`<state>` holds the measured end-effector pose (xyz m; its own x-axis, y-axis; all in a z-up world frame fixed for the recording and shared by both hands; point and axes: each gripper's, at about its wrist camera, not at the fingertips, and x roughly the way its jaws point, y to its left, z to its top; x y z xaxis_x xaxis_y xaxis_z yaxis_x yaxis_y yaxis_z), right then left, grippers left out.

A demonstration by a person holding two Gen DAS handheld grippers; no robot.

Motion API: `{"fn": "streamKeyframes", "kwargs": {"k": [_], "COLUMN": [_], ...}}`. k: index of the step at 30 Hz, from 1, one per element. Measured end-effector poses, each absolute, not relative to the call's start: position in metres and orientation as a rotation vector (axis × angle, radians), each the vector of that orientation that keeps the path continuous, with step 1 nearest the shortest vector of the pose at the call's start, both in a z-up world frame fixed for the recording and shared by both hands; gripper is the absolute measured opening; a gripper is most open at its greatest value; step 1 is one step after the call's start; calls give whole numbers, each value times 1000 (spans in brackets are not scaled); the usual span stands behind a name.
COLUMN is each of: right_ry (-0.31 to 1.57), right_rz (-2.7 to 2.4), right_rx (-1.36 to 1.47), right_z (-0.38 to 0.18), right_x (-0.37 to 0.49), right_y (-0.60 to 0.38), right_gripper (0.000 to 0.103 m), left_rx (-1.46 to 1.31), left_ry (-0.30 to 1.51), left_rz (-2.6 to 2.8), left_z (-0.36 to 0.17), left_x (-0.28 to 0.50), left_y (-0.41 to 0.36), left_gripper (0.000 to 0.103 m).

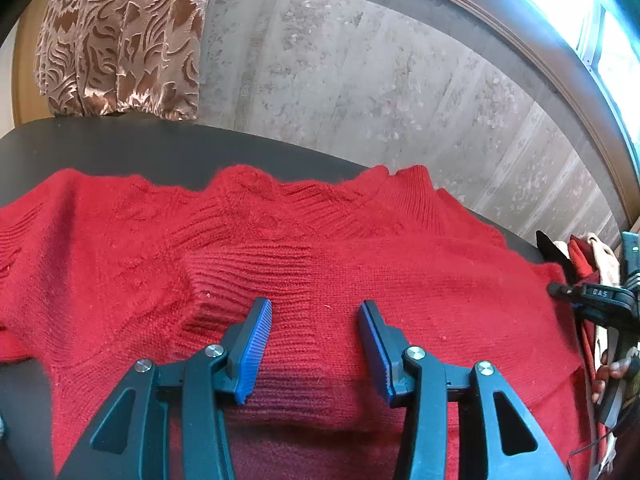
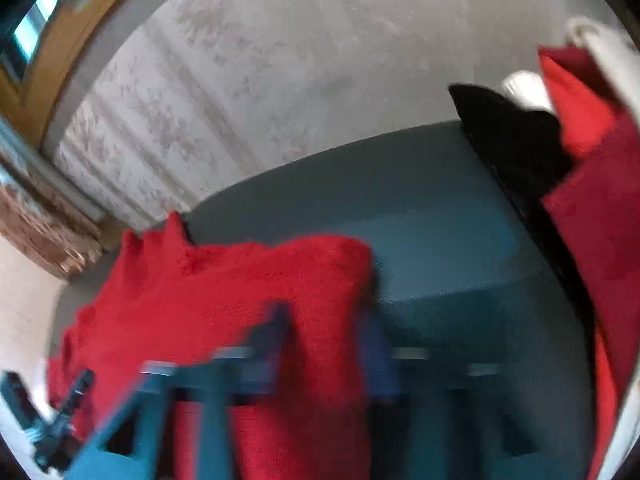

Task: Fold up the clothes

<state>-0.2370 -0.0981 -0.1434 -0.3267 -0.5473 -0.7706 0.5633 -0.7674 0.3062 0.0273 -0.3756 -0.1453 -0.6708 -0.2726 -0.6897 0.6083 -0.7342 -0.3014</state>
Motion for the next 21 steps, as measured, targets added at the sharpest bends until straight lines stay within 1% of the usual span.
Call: {"fn": "streamKeyframes", "kwargs": {"k": [3,4,5,6,8,9,10,11,13,17,21], "right_ry": [194,276,303,273,222,203,199,196,190,171,161], "right_rz": [-2230,-2257,-2257,-2260,-2266,-2268,-2267,-2265,-2262,-2170,-1958], "right_rx": [1112,1135,1171,1157,1174,1181,1184,1188,1183,1029,1012], "right_z": [-137,-147,-158,-159,-157,-156,-154,-151,-145,-109,-92], "right_x": [-221,-223,-226,-227,-231,-233,-232,-232,-230,-215,-213], "right_y": [-97,-98,-95,-90,-84,-81,-78,-75,-71,-73,-111], "right_gripper": [14,14,15,17,33,51,65,66,66,66,66], "left_rx": [871,879,888,899,912,917,921,926,946,953,1045], "left_ry": [704,688,672,650,631,628,641,656,700,771,719], "left_rz": [-2375,-2370,-2363,-2356,-2348,-2347,-2354,-2361,-2383,-2488,-2514], "left_z": [-145,-145,-145,-144,-144,-143,-143,-142,-139,-115,-109], "left_x": [26,25,23,21,19,19,19,20,22,11,-31], "left_y": [-374,-373,-372,-370,-369,-369,-371,-372,-378,-399,-423], "left_gripper": [46,46,46,46,46,46,48,49,49,50,50]}}
